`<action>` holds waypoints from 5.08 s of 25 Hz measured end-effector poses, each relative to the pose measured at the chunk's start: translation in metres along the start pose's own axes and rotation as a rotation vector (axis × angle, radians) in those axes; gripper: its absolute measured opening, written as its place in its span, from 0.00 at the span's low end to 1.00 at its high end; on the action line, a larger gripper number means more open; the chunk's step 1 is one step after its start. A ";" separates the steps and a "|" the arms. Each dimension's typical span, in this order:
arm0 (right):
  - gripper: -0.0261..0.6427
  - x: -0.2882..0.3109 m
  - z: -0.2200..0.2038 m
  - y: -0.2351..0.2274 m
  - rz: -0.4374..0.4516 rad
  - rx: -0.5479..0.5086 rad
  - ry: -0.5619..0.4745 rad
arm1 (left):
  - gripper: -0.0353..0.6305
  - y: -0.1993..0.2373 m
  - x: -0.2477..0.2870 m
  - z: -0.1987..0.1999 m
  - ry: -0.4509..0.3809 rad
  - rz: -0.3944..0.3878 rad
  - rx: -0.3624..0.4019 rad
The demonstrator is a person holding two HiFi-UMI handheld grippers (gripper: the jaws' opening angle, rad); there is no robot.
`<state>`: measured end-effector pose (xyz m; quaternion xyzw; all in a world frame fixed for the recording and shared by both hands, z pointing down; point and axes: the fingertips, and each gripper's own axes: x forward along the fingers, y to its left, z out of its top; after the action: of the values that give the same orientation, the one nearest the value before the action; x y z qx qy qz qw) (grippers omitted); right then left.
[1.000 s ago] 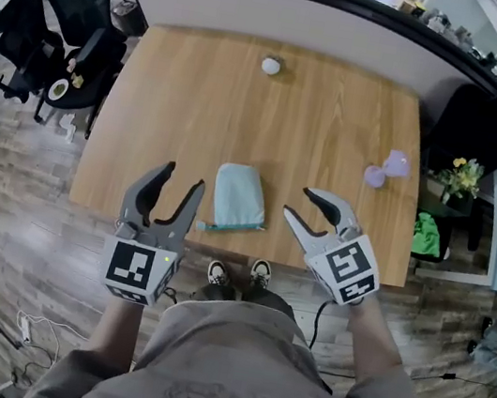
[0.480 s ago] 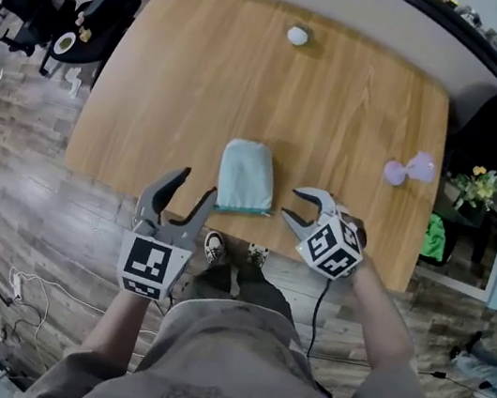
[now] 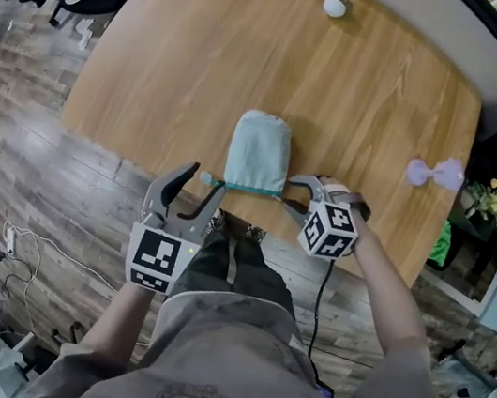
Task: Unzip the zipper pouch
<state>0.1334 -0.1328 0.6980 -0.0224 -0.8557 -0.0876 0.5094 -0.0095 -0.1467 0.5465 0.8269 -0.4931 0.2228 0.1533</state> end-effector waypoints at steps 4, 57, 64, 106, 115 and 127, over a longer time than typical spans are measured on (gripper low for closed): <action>0.29 0.018 -0.010 0.007 0.045 -0.181 0.062 | 0.35 0.008 -0.004 -0.017 0.025 0.033 -0.042; 0.05 -0.299 0.193 -0.076 -0.318 0.643 -0.936 | 0.34 0.036 -0.110 0.156 -0.287 -0.012 0.077; 0.05 -0.302 0.196 -0.067 -0.295 0.608 -0.904 | 0.24 0.008 -0.111 0.169 -0.288 -0.160 0.182; 0.05 -0.289 0.203 -0.025 -0.059 0.692 -0.880 | 0.11 -0.101 -0.119 0.186 -0.284 -0.642 0.249; 0.05 -0.299 0.190 -0.030 -0.071 0.748 -0.903 | 0.10 -0.078 -0.123 0.180 -0.264 -0.621 0.201; 0.05 -0.322 0.148 -0.049 -0.222 0.777 -0.881 | 0.10 0.002 -0.129 0.161 -0.227 -0.413 0.243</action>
<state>0.1533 -0.1390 0.3411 0.2208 -0.9531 0.1964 0.0651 -0.0297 -0.1273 0.3423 0.9421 -0.2974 0.1500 0.0390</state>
